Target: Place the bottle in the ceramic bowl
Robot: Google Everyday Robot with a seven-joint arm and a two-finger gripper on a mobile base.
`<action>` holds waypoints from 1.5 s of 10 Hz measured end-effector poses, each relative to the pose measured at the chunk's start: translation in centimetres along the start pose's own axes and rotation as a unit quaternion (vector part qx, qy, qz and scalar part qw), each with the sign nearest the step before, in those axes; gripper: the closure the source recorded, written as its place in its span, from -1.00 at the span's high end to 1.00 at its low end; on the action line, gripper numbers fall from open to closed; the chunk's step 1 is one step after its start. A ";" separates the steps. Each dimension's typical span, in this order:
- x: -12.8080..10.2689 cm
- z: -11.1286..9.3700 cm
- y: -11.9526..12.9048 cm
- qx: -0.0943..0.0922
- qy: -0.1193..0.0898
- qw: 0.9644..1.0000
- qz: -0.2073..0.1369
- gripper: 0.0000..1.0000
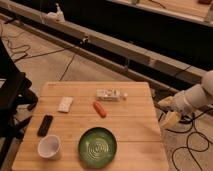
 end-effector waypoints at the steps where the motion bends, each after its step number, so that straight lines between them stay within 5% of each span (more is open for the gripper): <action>1: 0.0 0.1 0.0 0.000 0.000 1.000 0.000 0.60; 10: -0.1 -0.4 -0.4 0.009 0.005 1.000 -0.007 0.60; 11: -0.6 -1.6 -1.5 0.034 0.013 0.999 -0.024 0.60; 13: -4.2 -4.4 -5.4 0.103 0.043 0.989 -0.095 0.60; 15: -7.3 -4.4 -7.9 0.126 0.059 0.981 -0.134 0.60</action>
